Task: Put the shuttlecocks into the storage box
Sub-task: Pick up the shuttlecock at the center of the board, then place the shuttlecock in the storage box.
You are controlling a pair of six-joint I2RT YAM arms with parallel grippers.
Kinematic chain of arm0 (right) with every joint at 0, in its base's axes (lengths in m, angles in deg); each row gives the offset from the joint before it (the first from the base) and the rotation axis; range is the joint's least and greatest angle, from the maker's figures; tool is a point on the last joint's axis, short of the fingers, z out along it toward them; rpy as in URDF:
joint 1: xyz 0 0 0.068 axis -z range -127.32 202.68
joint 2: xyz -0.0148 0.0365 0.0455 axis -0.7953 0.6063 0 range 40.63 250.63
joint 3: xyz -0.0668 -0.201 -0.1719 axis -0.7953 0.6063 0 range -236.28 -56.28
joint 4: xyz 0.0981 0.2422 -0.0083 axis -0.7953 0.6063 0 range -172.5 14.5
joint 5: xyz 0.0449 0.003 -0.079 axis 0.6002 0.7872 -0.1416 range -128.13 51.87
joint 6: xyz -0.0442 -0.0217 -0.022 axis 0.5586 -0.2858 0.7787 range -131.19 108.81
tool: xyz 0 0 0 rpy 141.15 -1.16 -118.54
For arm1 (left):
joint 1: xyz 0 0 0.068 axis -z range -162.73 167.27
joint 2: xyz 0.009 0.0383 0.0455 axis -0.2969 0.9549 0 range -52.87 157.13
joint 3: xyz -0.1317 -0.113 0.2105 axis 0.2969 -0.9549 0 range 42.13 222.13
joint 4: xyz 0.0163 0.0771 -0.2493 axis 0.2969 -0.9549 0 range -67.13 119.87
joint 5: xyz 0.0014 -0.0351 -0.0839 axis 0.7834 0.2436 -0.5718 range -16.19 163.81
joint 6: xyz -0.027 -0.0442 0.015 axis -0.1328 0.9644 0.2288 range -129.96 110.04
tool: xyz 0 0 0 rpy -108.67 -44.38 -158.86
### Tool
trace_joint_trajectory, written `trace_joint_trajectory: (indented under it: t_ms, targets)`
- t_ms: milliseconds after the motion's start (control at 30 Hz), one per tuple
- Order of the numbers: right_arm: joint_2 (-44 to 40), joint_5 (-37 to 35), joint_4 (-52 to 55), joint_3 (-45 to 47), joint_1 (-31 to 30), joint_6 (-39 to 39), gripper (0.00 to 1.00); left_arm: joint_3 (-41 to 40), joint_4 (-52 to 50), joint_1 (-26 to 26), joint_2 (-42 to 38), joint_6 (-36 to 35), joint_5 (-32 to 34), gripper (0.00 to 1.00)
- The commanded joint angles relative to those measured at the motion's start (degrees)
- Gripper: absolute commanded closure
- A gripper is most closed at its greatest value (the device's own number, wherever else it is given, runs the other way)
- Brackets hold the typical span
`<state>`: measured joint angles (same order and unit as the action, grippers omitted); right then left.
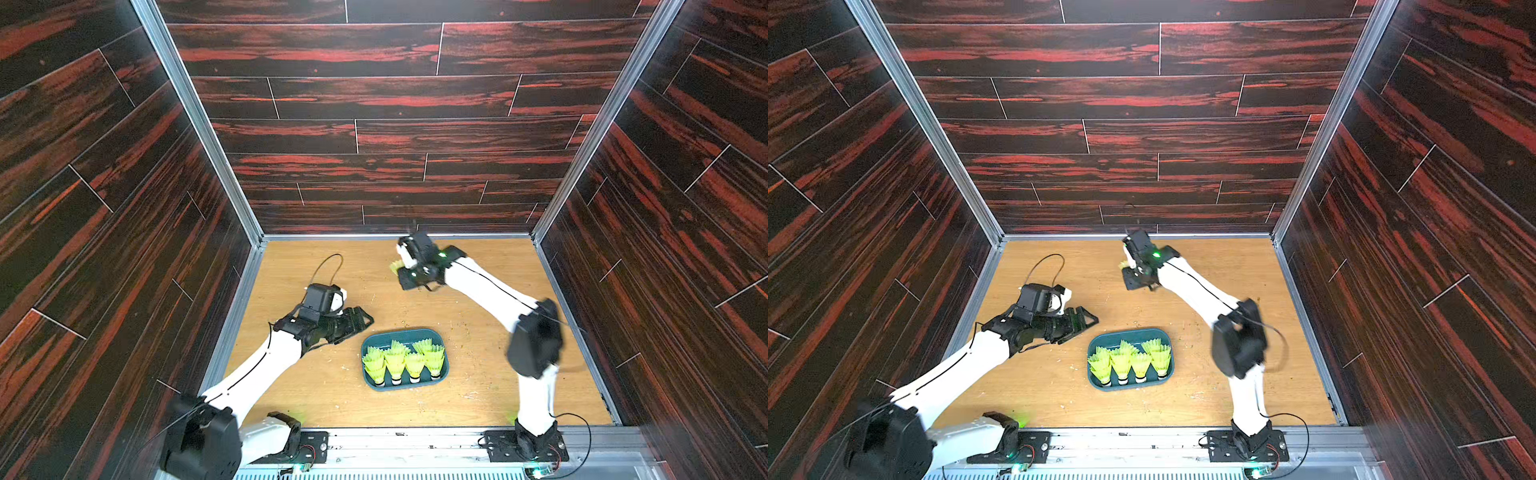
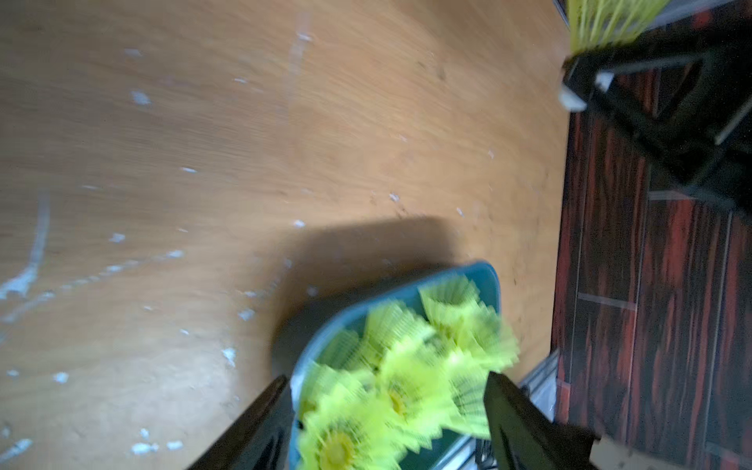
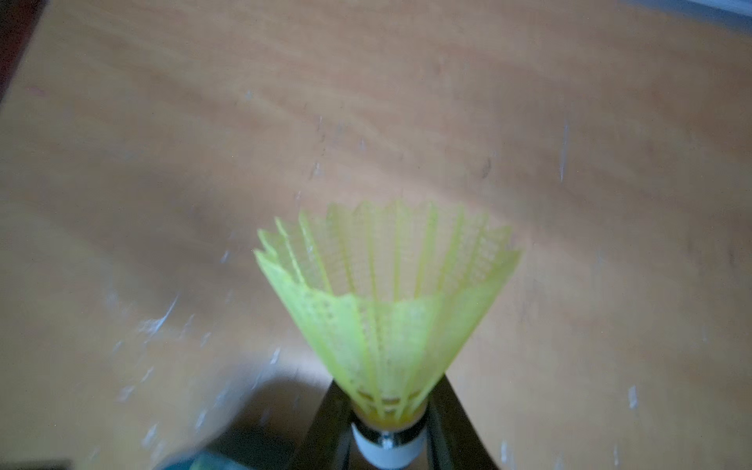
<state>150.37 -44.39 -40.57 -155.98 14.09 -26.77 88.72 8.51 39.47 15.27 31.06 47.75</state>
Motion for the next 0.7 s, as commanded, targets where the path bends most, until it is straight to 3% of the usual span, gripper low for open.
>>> trace_joint_trajectory:
  t_ms: [0,300,667]
  targets:
    - [-6.77,4.65,-0.11,8.29,-1.19,-5.69,0.85,2.43,-6.3,2.88,-3.75,-3.07,3.07,0.22]
    - [-23.6,8.51,-3.6,30.56,-7.19,-19.22,0.84,3.29,-14.2,11.97,-9.88,-5.16,7.89,0.22]
    - [-25.38,5.93,-3.15,35.41,-12.26,-26.03,0.85,2.89,-13.1,23.64,-9.68,-3.15,13.95,0.23]
